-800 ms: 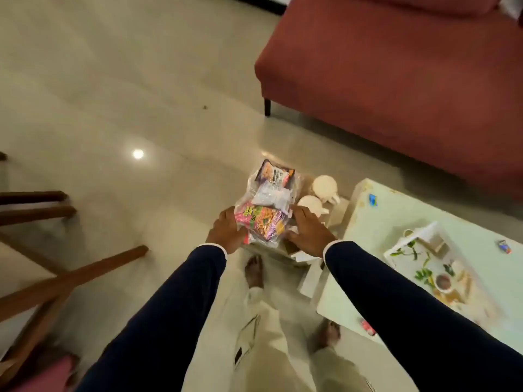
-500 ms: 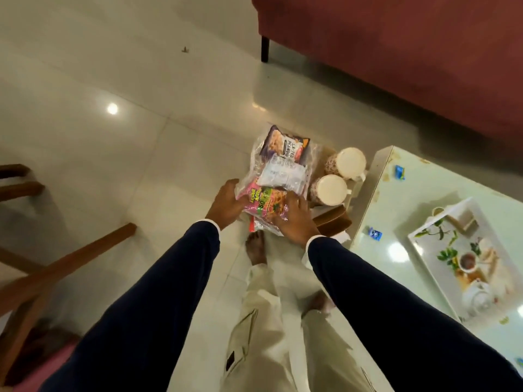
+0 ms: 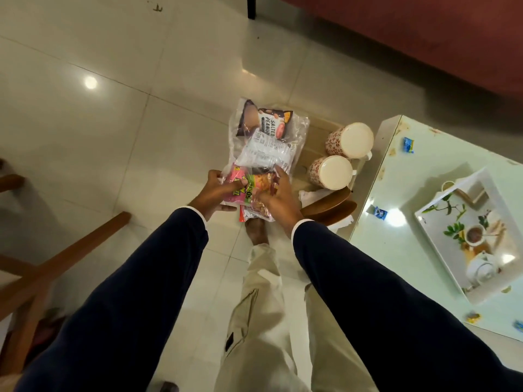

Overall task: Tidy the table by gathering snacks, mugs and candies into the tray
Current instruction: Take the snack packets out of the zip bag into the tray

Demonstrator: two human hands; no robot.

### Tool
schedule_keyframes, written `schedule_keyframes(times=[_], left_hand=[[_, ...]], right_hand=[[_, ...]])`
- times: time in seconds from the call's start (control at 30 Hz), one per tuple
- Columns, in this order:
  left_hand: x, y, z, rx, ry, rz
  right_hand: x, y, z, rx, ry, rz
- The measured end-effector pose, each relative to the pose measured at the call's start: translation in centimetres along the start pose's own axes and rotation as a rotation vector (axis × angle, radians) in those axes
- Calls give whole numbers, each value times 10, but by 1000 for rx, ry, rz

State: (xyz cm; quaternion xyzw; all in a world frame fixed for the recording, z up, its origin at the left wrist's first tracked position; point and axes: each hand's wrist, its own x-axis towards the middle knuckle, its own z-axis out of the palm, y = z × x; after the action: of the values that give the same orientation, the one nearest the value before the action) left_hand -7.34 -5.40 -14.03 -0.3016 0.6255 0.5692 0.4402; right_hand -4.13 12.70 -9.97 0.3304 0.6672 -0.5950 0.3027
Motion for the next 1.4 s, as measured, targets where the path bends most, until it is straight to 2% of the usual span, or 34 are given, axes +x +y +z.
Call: schedule_keyframes(times=[0.07,0.2,0.43,0.5,0.63,0.73,0.8,0.93,1.17,1.33,1.4], left_hand=[[-1,0,-7,-8,-22,-13],[-5,0,-15,79,-168,24],[-40,8,-18,94,-61,187],[-56,19,-16,196,3,261],[-103,59,-1,602,137,508],[-144,86,21,753,75,688],[-172,102,37,786,15,753],[-233,130,82,554,-59,790],[-307,143,205,764,94,903],[-353,124,307,1016,164,995],[-369,113,343,1040,154,1004]], right_hand=[[2,-7,-1,150,-9,61],[5,-17,2,209,-32,153],[-10,-29,11,264,-127,218],[-17,-37,9,254,-163,214],[-45,-73,-5,311,-208,145],[-70,-100,-26,401,-257,65],[-91,-116,-48,418,-251,-10],[-145,-130,-109,465,-246,-133],[-244,-103,-228,553,-270,-204],[-308,-43,-321,618,-192,-264],[-326,-8,-358,621,-144,-257]])
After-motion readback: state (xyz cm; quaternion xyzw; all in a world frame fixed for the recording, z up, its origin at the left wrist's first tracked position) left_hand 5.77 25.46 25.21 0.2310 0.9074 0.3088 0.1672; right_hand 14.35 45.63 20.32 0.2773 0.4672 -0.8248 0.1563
